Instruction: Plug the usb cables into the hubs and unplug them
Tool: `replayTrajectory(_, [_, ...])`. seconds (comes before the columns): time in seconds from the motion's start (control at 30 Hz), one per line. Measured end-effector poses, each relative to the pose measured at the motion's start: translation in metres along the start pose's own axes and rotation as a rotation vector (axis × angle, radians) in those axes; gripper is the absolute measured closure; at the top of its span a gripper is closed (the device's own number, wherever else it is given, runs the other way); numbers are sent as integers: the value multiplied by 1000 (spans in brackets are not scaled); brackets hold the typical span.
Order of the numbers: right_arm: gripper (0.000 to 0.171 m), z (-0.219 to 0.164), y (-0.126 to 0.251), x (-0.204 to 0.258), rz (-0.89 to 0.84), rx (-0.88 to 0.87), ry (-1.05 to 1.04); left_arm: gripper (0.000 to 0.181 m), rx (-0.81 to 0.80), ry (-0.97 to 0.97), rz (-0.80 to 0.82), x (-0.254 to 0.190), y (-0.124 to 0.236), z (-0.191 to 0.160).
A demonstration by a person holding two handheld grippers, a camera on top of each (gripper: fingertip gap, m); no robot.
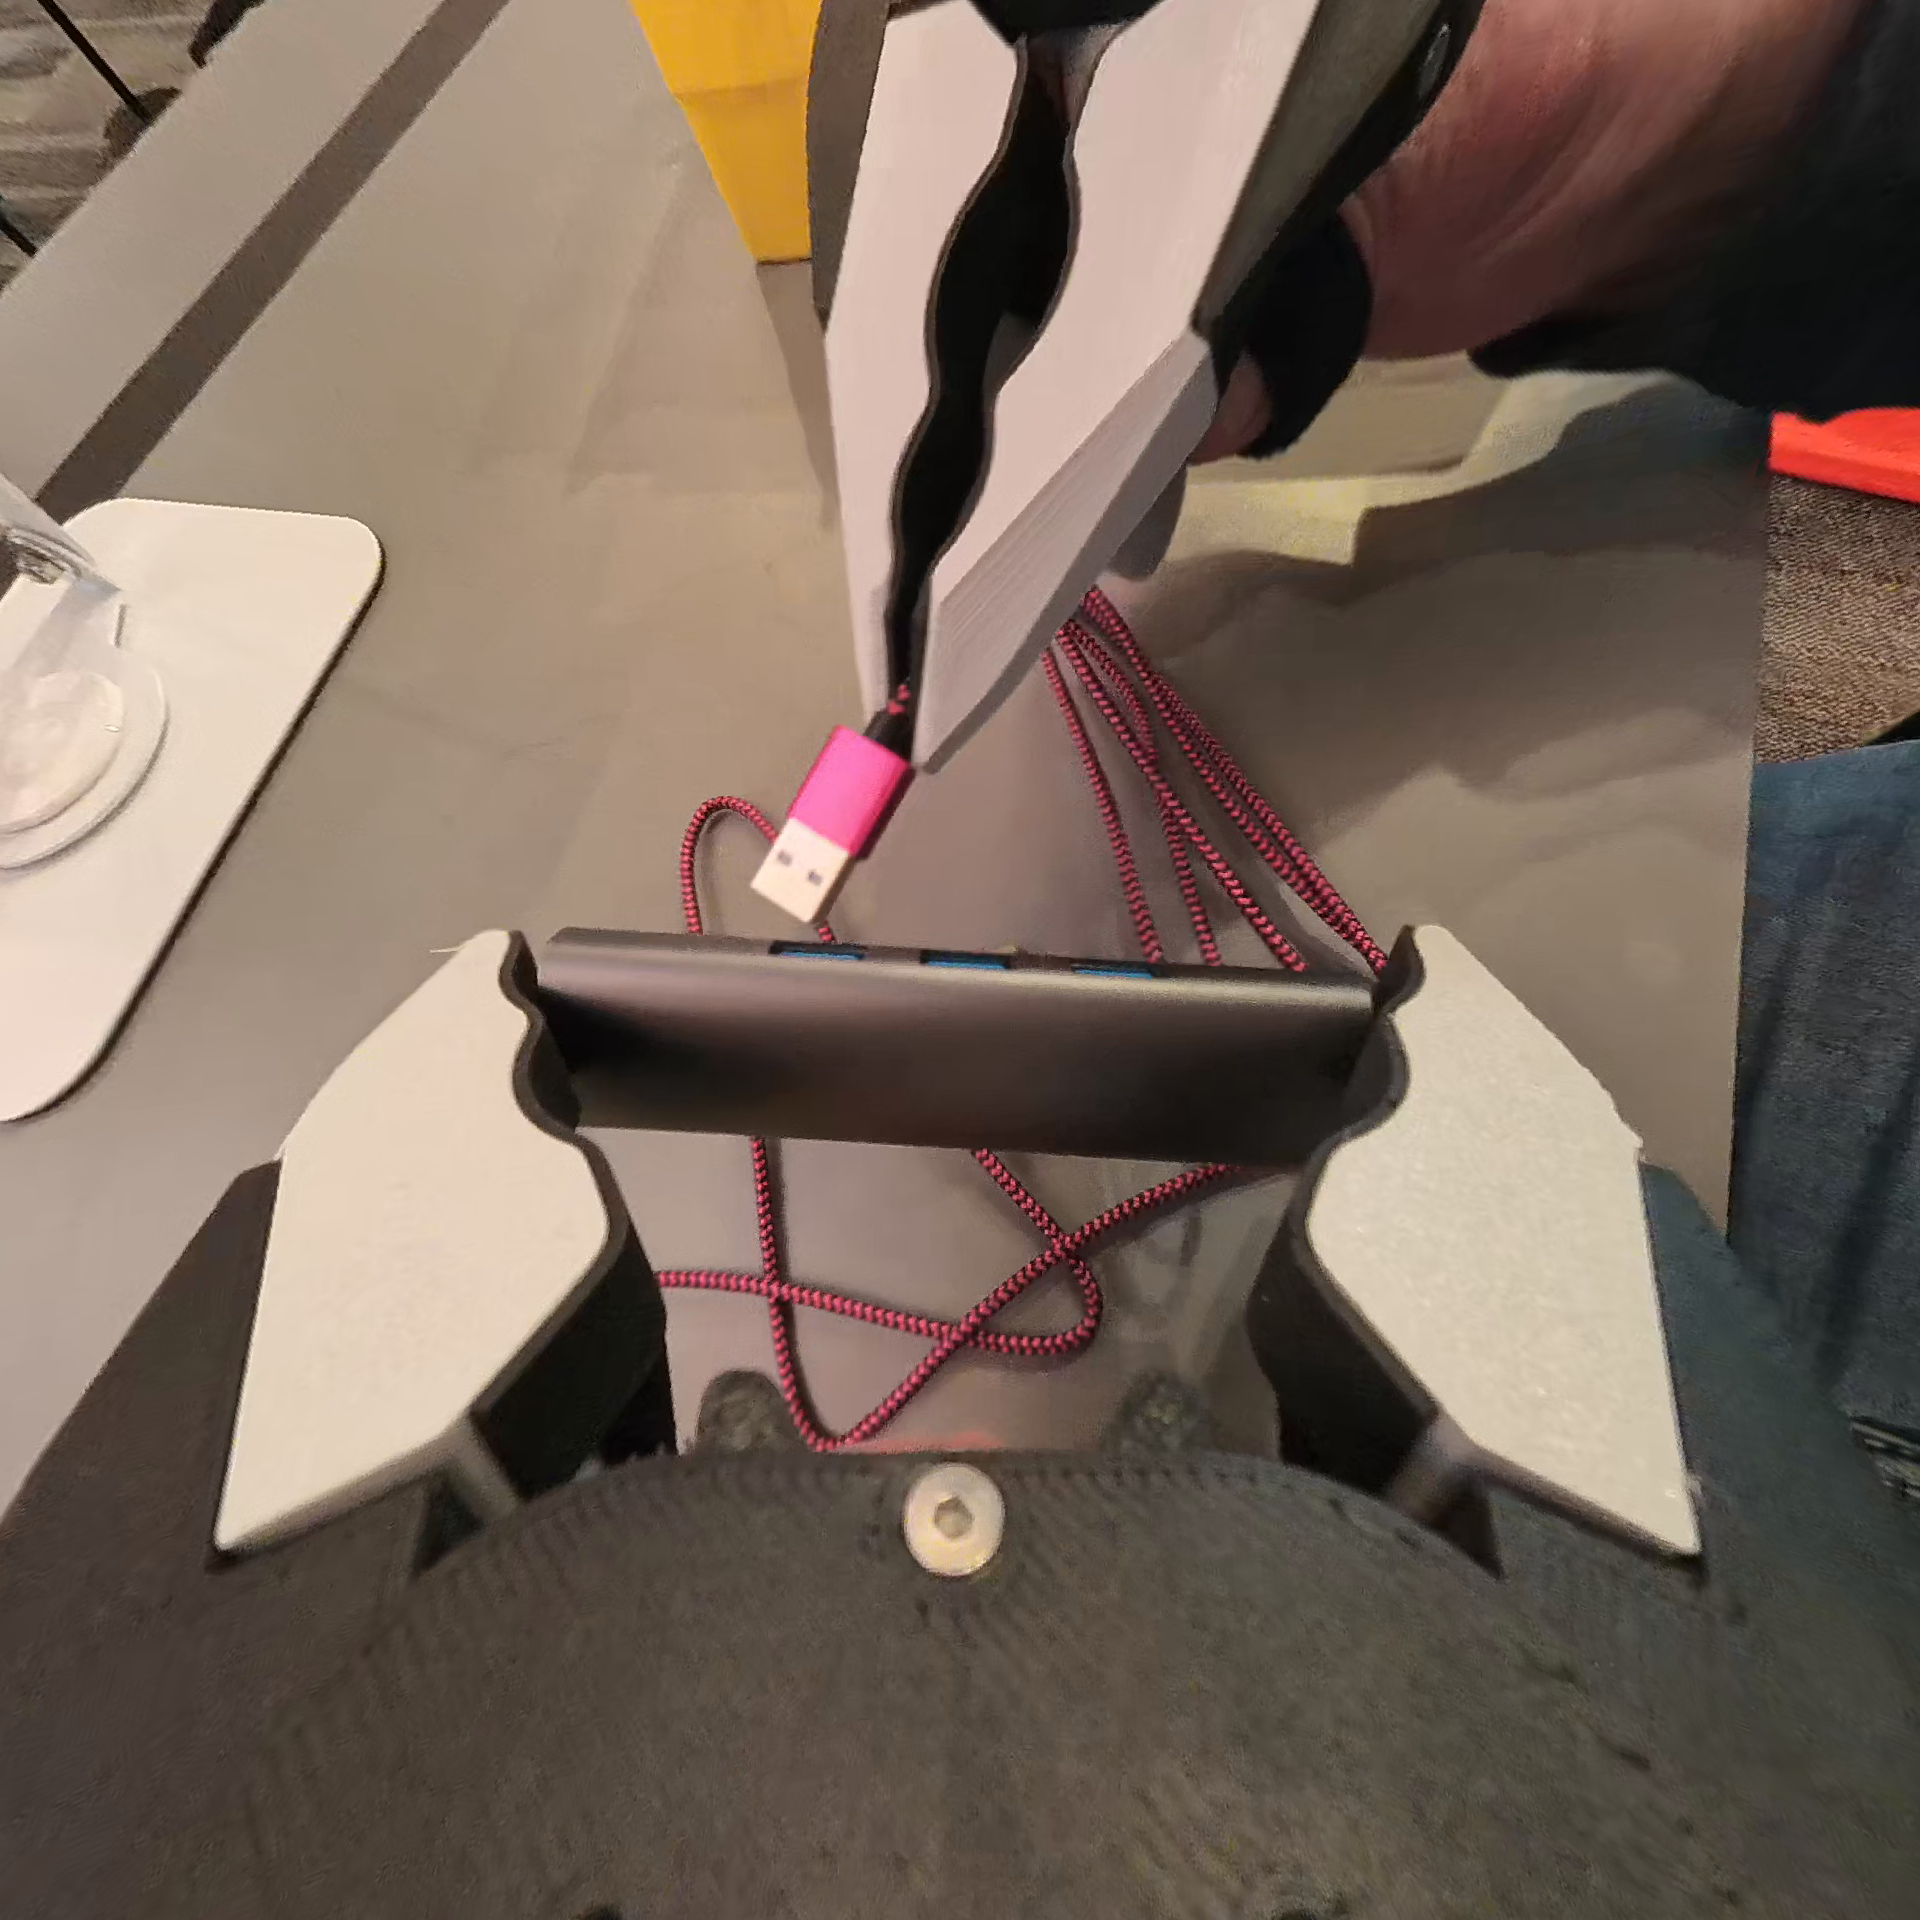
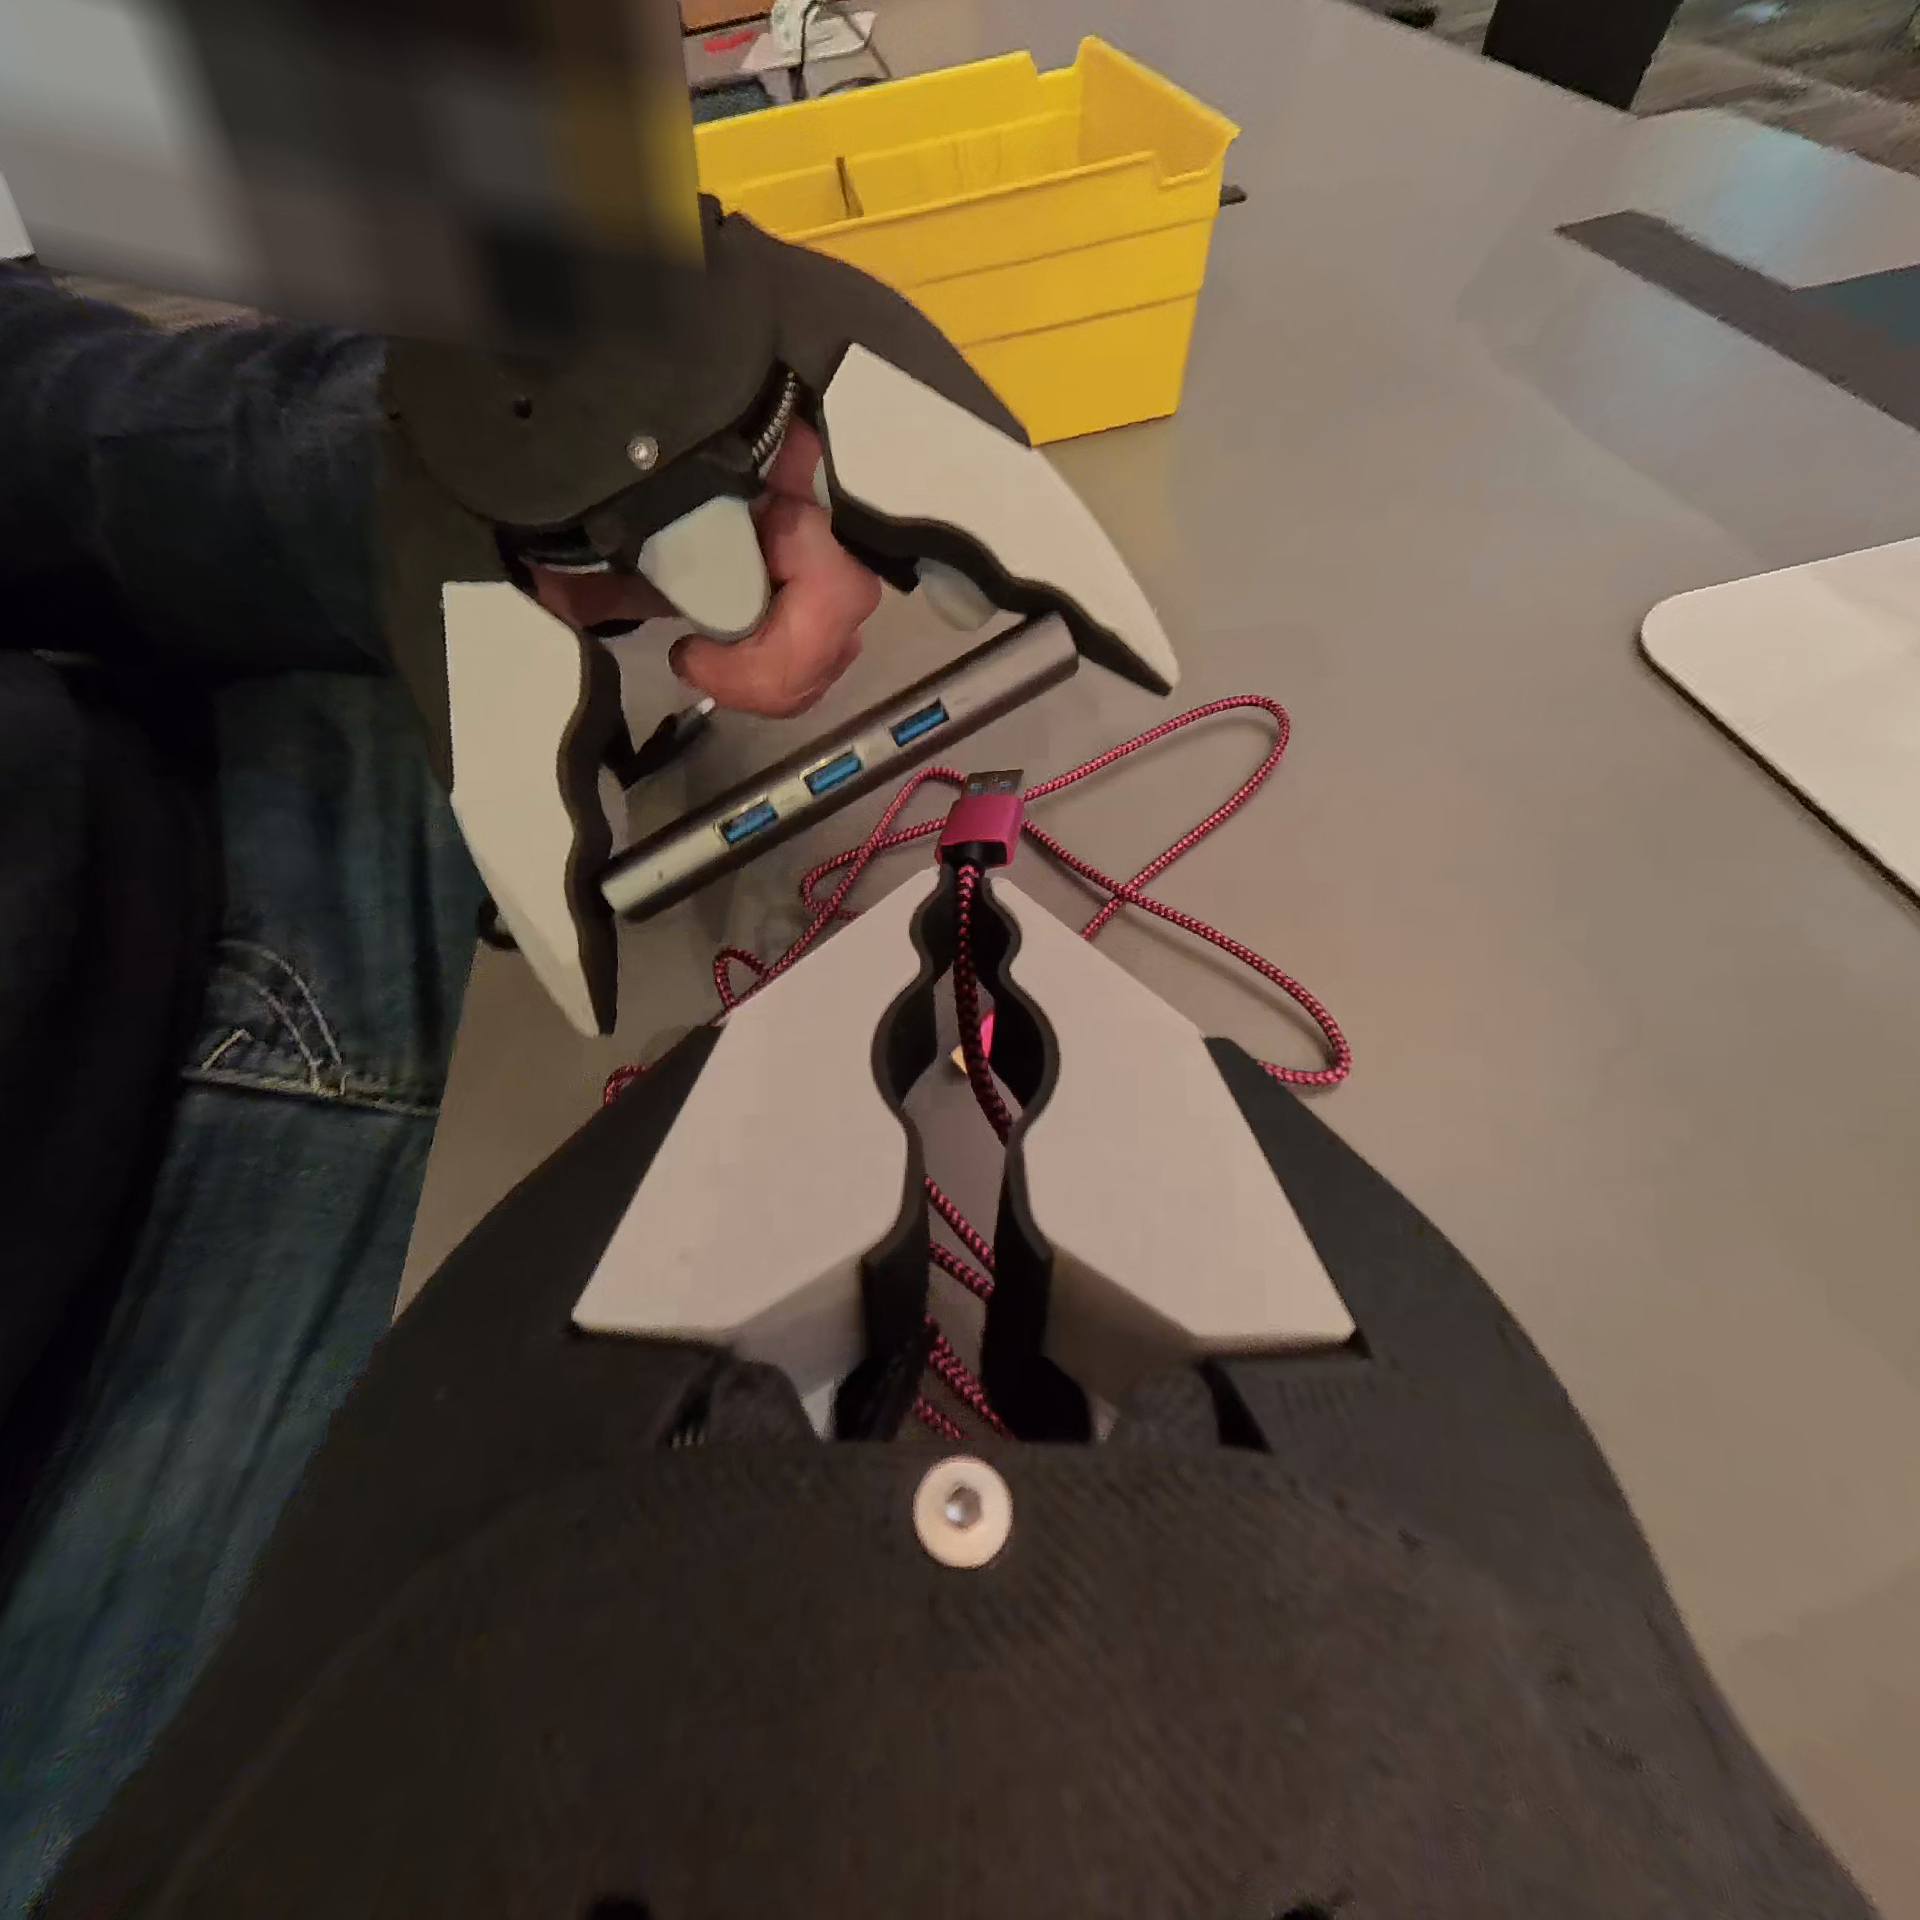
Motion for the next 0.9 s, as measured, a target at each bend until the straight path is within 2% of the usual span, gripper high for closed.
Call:
replayTrajectory(0.23, [171, 13, 12, -3, 128, 49, 80, 39, 16, -24, -31, 1, 4, 4])
replayTrajectory(0.47, [171, 22, 9, 3, 241, 120, 140, 39, 51, -39, -72, -2, 3, 4])
replayTrajectory(0.9, [171, 29, 3, 7, 306, 189, 190, 39, 64, -62, -79, -5, 2, 4])
Point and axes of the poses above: each gripper's, where its closed fingertips meet, y back along the fingers, z out of its top, x = y × z across the jaws, the point moved 10 cm from there along y, back along the fingers, and after that the axes turned 6 degrees about y, right-handed, at the moved point
